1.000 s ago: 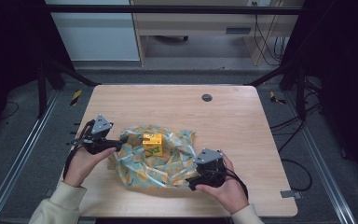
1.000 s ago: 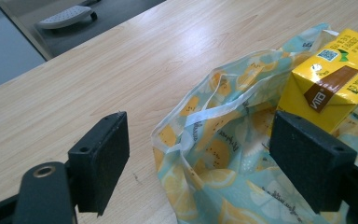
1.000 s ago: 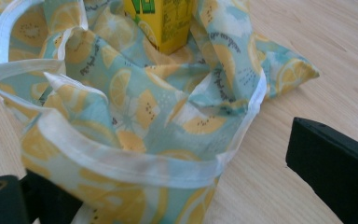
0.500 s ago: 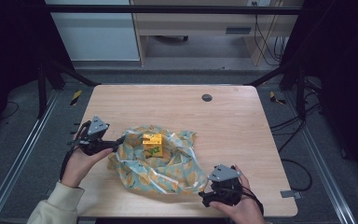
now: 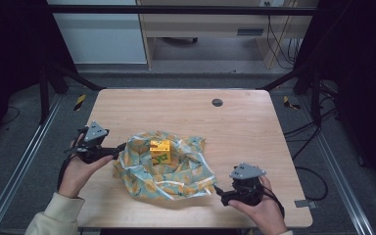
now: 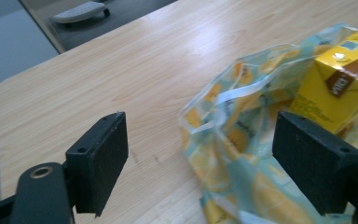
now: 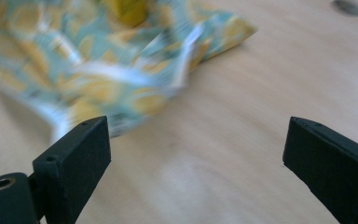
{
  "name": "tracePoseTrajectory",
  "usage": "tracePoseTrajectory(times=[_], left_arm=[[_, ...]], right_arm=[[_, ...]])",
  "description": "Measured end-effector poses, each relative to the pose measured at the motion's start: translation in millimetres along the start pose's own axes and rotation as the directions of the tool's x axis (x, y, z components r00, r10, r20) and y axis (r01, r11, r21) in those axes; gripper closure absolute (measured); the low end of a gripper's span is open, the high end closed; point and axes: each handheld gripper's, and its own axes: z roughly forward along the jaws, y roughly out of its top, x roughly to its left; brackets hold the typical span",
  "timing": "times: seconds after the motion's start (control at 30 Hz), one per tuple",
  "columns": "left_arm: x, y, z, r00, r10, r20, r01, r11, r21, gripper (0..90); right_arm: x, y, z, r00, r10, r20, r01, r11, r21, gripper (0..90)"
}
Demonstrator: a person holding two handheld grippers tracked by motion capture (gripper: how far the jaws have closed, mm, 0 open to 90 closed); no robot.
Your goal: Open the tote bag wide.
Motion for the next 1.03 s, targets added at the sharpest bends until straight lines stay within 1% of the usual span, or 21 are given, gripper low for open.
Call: tracePoseTrajectory(times=[0.1, 0.13, 0.17, 0.2, 0.23, 0.3, 0.37, 0.47, 0.57, 0.67, 0.73, 0.83, 0.9, 0.93, 0.97, 1.03], left_arm=[[11.4, -5.6, -5.8, 0.9993, -0.021, -0.03, 0.021, 0.9998, 0.001, 15.5], [15.3, -7.9, -7.6, 0.9987, -0.028, -0.043, 0.028, 0.9996, 0.001, 14.4], [19.2, -10.4, -9.2, 0.9978, -0.04, -0.053, 0.04, 0.9992, 0.0, 13.8], [24.4, -13.7, -11.1, 0.9966, -0.055, -0.062, 0.055, 0.9985, -0.002, 12.8], [28.5, -16.5, -12.4, 0.9953, -0.065, -0.071, 0.066, 0.9978, -0.001, 11.9], [36.6, -22.7, -13.5, 0.9928, -0.075, -0.094, 0.075, 0.9971, 0.005, 10.7], [45.2, -31.3, -13.1, 0.9903, -0.09, -0.106, 0.092, 0.9955, 0.021, 9.2], [53.2, -43.6, -10.3, 0.9877, -0.107, -0.114, 0.112, 0.9928, 0.042, 7.8], [57.6, -55.8, -6.0, 0.9857, -0.12, -0.118, 0.129, 0.9893, 0.068, 7.5], [56.5, -67.2, 1.3, 0.9865, -0.109, -0.122, 0.123, 0.9865, 0.109, 7.2], [54.7, -74.5, 7.3, 0.9884, -0.102, -0.113, 0.117, 0.9838, 0.136, 7.2], [52.0, -81.0, 12.7, 0.9874, -0.104, -0.119, 0.123, 0.9795, 0.16, 7.2], [50.9, -82.5, 12.3, 0.9877, -0.094, -0.125, 0.115, 0.9784, 0.172, 7.2], [51.0, -83.0, 10.2, 0.9864, -0.095, -0.134, 0.118, 0.9785, 0.169, 7.2], [51.2, -83.8, 8.9, 0.9851, -0.102, -0.139, 0.124, 0.9787, 0.164, 7.1], [50.6, -87.8, 5.9, 0.9824, -0.125, -0.139, 0.147, 0.976, 0.161, 7.2]], right_arm=[[-18.4, 9.6, -5.7, 0.9985, 0.028, 0.046, -0.027, 0.999, -0.03, 8.0], [-27.2, 13.3, -6.0, 0.9969, 0.047, 0.063, -0.045, 0.998, -0.035, 7.8], [-34.7, 15.8, -5.7, 0.9952, 0.054, 0.081, -0.05, 0.998, -0.041, 7.8], [-41.5, 18.3, -5.3, 0.9926, 0.073, 0.097, -0.069, 0.996, -0.048, 7.8], [-50.8, 21.0, -4.4, 0.9881, 0.101, 0.115, -0.095, 0.994, -0.054, 7.6], [-64.6, 24.7, -1.1, 0.98, 0.137, 0.144, -0.128, 0.989, -0.073, 7.3], [-78.0, 27.6, 4.3, 0.9702, 0.176, 0.167, -0.164, 0.983, -0.08, 6.7], [-89.8, 27.6, 13.4, 0.9575, 0.226, 0.179, -0.213, 0.973, -0.092, 5.9], [-96.5, 23.5, 25.2, 0.9487, 0.255, 0.187, -0.244, 0.967, -0.08, 5.6], [-98.3, 15.4, 38.2, 0.9395, 0.28, 0.198, -0.273, 0.96, -0.064, 5.9], [-99.0, 8.6, 45.0, 0.9402, 0.277, 0.198, -0.274, 0.961, -0.043, 6.0], [-97.4, 0.0, 52.5, 0.9394, 0.274, 0.205, -0.279, 0.96, -0.007, 7.2], [-96.1, -5.2, 55.9, 0.9412, 0.27, 0.203, -0.279, 0.96, 0.013, 7.3], [-95.2, -7.2, 57.1, 0.9416, 0.27, 0.201, -0.28, 0.96, 0.025, 7.4], [-94.6, -10.0, 57.8, 0.9439, 0.254, 0.211, -0.267, 0.963, 0.038, 7.6], [-94.0, -13.3, 57.4, 0.9421, 0.261, 0.21, -0.278, 0.959, 0.054, 7.8]])
